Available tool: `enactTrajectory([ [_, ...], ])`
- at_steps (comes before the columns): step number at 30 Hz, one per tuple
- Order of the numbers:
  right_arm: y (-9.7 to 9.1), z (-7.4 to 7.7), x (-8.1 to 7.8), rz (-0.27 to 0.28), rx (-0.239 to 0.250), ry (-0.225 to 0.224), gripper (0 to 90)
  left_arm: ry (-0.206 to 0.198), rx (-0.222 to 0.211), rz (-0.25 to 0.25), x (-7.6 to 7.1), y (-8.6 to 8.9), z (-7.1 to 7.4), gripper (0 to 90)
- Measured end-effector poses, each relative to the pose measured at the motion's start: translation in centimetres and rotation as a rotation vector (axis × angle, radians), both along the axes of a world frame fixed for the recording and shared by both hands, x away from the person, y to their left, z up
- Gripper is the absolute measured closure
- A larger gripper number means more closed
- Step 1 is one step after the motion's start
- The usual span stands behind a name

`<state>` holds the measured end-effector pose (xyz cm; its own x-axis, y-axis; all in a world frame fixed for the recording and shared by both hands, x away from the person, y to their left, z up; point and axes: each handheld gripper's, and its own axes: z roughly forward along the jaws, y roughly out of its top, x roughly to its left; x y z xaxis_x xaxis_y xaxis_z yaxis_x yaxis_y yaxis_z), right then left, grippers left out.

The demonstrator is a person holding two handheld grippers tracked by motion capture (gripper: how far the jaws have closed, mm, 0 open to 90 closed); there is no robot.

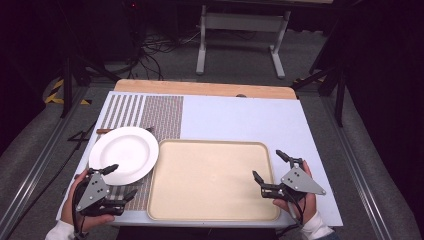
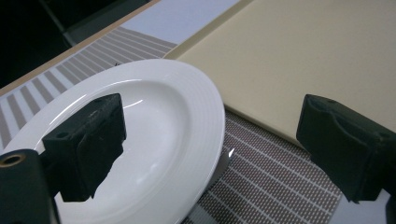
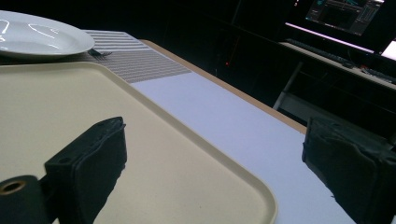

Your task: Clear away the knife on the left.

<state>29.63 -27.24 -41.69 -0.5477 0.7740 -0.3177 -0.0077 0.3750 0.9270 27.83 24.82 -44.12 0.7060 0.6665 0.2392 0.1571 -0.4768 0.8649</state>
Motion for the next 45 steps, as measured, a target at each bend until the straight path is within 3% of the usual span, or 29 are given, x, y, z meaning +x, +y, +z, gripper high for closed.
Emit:
enactTrajectory([
  [9, -0.1, 0.0, 0.0, -0.004, -0.003, 0.01, 7.0, 0.005, -0.004, 0.065, 0.3, 3.0, 0.3, 8.4],
  [12, -0.4, -0.1, -0.1, -0.011, 0.001, 0.015, 7.0, 0.022, 0.017, 0.095, 0.6, 4.4, 0.3, 7.2],
  [13, -0.4, -0.1, -0.1, -0.011, 0.001, 0.016, 7.0, 0.042, 0.015, 0.118, 0.7, 5.4, 0.1, 7.2],
  [14, -0.4, -0.1, -0.1, -0.011, 0.001, 0.016, 7.0, 0.042, 0.015, 0.118, 0.7, 5.4, 0.1, 6.9],
  [18, -0.5, -0.1, -0.1, -0.016, 0.003, 0.022, 7.0, 0.11, 0.027, 0.151, 1.3, 7.4, -0.7, 6.1],
  [22, -0.4, -0.3, 0.1, -0.012, 0.002, 0.032, 7.0, 0.18, 0.109, 0.159, 2.0, 7.8, -1.5, 6.1],
  [27, -0.2, -0.5, 0.2, -0.007, -0.006, 0.042, 7.0, 0.266, 0.144, 0.16, 3.2, 8.1, -2.5, 6.1],
  [28, -0.2, -0.5, 0.3, -0.007, -0.009, 0.05, 7.0, 0.297, 0.155, 0.156, 3.8, 8.3, -2.9, 6.2],
  [30, -0.2, -0.6, 0.3, -0.005, -0.01, 0.055, 7.1, 0.301, 0.163, 0.159, 4.0, 8.3, -3.1, 6.3],
  [32, -0.2, -0.6, 0.3, -0.004, -0.014, 0.058, 7.0, 0.324, 0.136, 0.148, 4.4, 8.5, -3.3, 6.0],
  [35, -0.2, -0.7, 0.4, -0.004, -0.013, 0.065, 7.1, 0.333, 0.131, 0.121, 4.6, 8.5, -3.2, 7.9],
  [36, -0.2, -0.8, 0.5, 0.0, -0.018, 0.071, 7.1, 0.344, 0.122, 0.102, 4.6, 8.6, -3.2, 17.4],
  [38, -0.2, -0.9, 0.5, 0.0, -0.019, 0.076, 7.2, 0.362, 0.128, 0.078, 4.3, 8.6, -3.0, 21.0],
  [39, -0.1, -0.9, 0.5, 0.002, -0.023, 0.08, 7.5, 0.383, 0.131, 0.048, 4.1, 8.7, -2.7, 27.3],
  [41, -0.1, -0.9, 0.5, 0.0, -0.027, 0.08, 7.6, 0.388, 0.137, 0.033, 3.9, 8.7, -2.6, 36.6],
  [42, -0.1, -0.9, 0.4, 0.002, -0.028, 0.079, 7.7, 0.388, 0.142, 0.022, 3.7, 8.7, -2.6, 36.6],
  [45, -0.1, -0.9, 0.4, 0.002, -0.033, 0.078, 8.0, 0.403, 0.17, -0.012, 3.2, 8.4, -2.3, 54.7],
])
